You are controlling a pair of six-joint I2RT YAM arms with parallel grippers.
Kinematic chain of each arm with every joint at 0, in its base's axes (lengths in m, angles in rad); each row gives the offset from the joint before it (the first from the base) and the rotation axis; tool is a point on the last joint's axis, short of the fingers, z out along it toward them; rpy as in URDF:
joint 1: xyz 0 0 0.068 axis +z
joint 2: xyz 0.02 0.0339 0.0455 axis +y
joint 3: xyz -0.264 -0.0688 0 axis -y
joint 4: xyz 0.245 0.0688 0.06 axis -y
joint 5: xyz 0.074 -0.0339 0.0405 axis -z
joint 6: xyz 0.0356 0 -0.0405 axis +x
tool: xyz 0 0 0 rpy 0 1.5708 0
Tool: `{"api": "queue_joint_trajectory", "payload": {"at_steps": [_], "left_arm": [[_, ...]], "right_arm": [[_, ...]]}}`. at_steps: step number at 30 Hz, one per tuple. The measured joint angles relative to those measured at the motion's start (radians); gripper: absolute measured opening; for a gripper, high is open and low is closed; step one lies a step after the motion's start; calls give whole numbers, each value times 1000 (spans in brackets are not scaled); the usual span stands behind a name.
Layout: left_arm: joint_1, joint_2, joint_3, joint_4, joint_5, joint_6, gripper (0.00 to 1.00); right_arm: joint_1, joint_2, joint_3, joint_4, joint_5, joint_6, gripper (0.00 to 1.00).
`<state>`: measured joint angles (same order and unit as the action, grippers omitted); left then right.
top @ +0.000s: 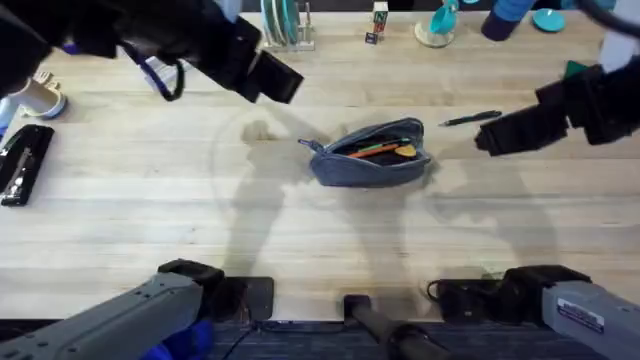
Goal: Unzip the bag, pick up the pens from the table one at a time and place them inside, then zip the bag closed.
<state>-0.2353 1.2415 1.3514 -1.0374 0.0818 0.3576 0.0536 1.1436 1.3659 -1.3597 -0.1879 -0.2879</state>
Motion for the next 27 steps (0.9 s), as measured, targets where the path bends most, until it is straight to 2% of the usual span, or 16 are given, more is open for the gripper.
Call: {"api": "queue_joint_trajectory", "payload": {"at_steps": [6, 13, 22, 27], "left_arm": [[90, 0, 0, 1, 5, 0, 993], [153, 0, 0, 1, 61, -4, 993], [158, 0, 0, -8, 82, -6, 994], [158, 0, 0, -32, 83, -6, 994]], "right_arm": [[0, 32, 0, 76, -120, 134, 998], [0, 45, 0, 241, -133, 442, 998], [-4, 64, 0, 248, 178, 985, 998], [-5, 112, 0, 288, 242, 1134, 998]]}}
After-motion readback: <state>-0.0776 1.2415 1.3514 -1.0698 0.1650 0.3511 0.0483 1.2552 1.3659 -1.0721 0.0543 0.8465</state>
